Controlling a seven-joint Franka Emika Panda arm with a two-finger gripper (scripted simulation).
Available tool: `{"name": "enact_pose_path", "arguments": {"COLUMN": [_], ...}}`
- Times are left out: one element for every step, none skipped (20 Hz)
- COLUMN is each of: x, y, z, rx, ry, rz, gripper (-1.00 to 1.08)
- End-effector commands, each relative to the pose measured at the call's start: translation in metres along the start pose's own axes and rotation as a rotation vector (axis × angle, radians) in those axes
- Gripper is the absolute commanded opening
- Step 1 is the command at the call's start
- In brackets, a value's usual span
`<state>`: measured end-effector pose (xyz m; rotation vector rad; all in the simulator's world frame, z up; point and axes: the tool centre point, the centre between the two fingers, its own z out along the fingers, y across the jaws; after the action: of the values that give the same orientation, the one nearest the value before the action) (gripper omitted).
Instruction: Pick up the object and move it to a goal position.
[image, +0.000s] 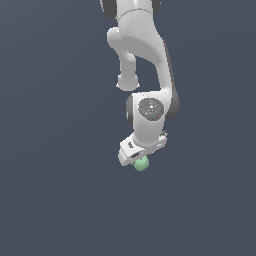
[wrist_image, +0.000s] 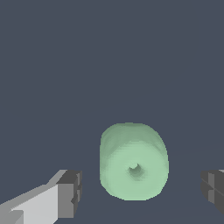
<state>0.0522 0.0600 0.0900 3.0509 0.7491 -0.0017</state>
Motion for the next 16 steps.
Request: {"name": "enact_pose_path", "arguments": {"x": [0.000,0.000,0.000,0.000,0.000,0.000,0.000,0.000,0.000,0.000,0.000,0.000,0.000,0.000,0.000,0.000], "y": [0.000,0.000,0.000,0.000,0.000,0.000,0.000,0.000,0.000,-0.001,-0.001,0.000,-0.001,-0.001,0.000,-0.001], "z": [0.000,0.000,0.002,0.003,0.006,0.009,0.013,0.018,0.024,0.030,0.035,0.040,0.043,0.047,0.049,0.050], "rx": [0.000,0.000,0.000,0.000,0.000,0.000,0.000,0.000,0.000,0.000,0.000,0.000,0.000,0.000,0.000,0.000], "ry": [0.000,0.000,0.000,0.000,0.000,0.000,0.000,0.000,0.001,0.001,0.001,0.001,0.001,0.001,0.001,0.001], "rz": [0.000,0.000,0.000,0.000,-0.001,-0.001,-0.002,-0.002,-0.003,-0.004,-0.004,-0.004,-0.005,-0.005,-0.005,-0.006], "gripper": [1.00,1.00,1.00,1.00,1.00,1.00,1.00,1.00,1.00,1.00,1.00,1.00,1.00,1.00,1.00,1.00]}}
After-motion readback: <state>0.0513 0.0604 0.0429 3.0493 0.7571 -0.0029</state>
